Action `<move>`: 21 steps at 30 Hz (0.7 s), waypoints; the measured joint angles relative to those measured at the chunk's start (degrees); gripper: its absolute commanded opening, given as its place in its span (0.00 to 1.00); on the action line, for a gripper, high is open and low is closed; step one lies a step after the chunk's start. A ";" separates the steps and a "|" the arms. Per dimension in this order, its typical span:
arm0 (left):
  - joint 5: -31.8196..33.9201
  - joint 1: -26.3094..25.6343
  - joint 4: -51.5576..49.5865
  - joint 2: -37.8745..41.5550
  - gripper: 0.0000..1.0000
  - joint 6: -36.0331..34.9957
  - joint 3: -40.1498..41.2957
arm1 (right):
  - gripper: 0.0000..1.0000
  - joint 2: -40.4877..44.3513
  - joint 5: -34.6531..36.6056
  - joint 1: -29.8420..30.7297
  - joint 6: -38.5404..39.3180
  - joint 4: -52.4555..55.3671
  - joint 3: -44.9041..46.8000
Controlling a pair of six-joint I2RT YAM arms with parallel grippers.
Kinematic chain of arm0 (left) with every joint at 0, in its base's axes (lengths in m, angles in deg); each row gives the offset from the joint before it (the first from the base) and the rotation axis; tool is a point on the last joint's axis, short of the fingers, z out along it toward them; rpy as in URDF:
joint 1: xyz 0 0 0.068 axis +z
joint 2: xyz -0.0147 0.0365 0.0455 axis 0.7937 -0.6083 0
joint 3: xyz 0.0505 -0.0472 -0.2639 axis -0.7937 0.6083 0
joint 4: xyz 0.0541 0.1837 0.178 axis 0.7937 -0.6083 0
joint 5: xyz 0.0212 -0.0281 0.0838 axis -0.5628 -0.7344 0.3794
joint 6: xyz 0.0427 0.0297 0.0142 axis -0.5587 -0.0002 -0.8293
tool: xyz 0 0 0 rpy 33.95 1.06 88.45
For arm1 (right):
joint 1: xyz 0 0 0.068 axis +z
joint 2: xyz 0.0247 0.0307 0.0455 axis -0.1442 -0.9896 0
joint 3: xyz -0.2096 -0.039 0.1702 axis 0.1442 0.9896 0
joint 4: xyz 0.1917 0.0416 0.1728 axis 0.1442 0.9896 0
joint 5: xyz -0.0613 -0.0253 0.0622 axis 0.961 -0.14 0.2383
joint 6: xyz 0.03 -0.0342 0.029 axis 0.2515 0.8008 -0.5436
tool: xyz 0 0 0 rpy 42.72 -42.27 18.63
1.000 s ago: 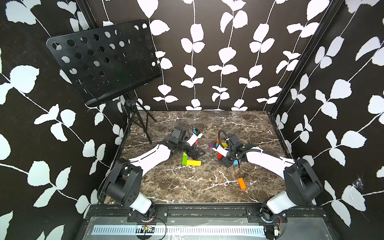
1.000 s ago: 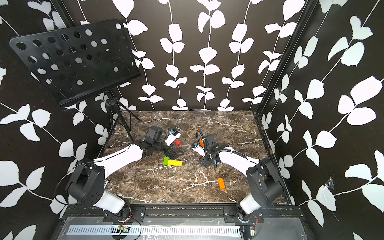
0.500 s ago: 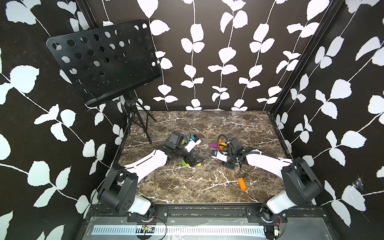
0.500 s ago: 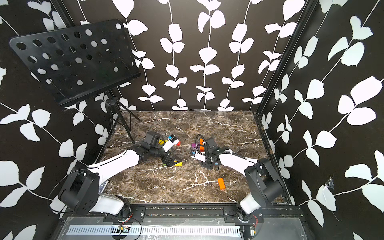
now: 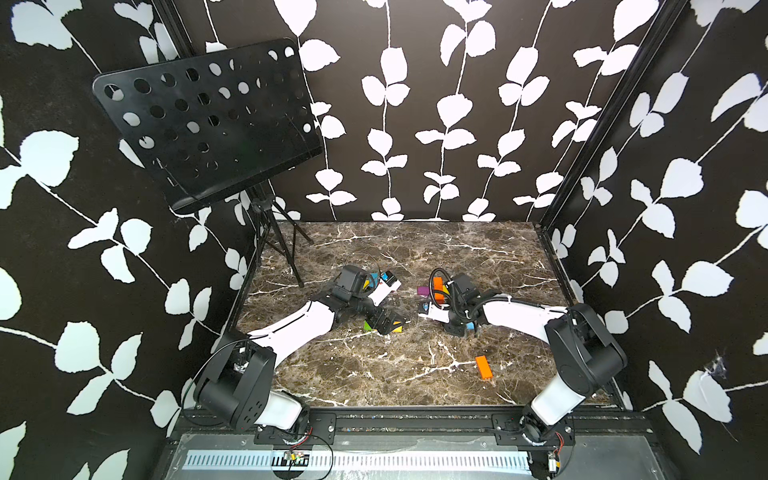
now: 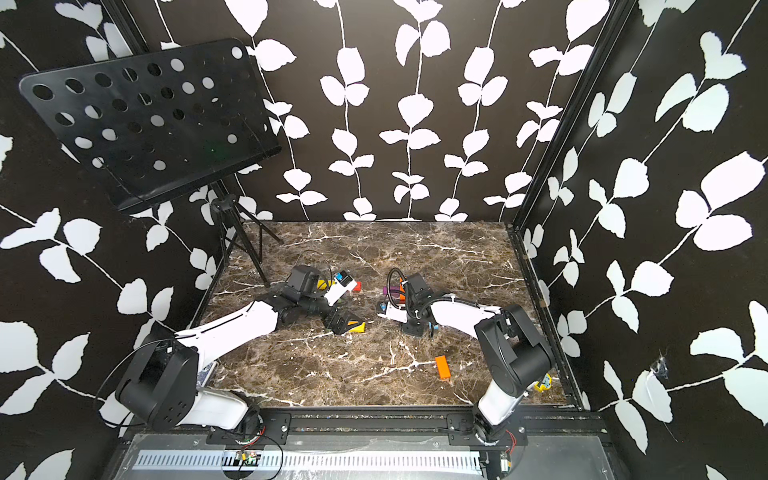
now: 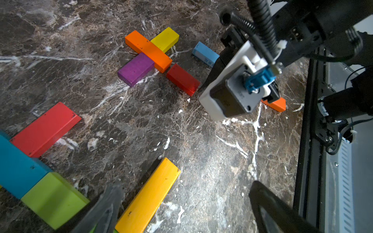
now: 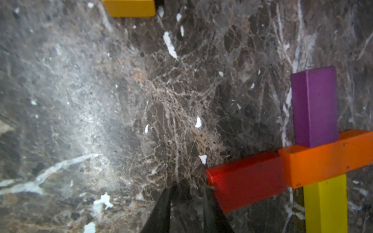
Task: Assemble the letter t with building blocks
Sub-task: Assemble the building block at the center of the board.
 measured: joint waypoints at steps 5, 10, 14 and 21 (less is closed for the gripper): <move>0.50 0.00 0.02 0.00 0.99 0.00 0.00 | 0.26 -0.48 -0.02 -0.02 0.17 0.57 -0.07; 0.57 0.00 0.04 0.00 0.99 0.02 0.00 | 0.28 -0.68 0.15 -0.07 0.35 0.74 -0.07; 0.57 0.00 0.02 0.00 0.99 0.02 0.00 | 0.30 -1.07 0.22 -0.07 0.44 0.74 -0.37; 0.55 0.00 0.02 -0.02 0.99 0.00 0.00 | 0.37 -1.31 0.44 -0.31 0.70 0.55 -0.72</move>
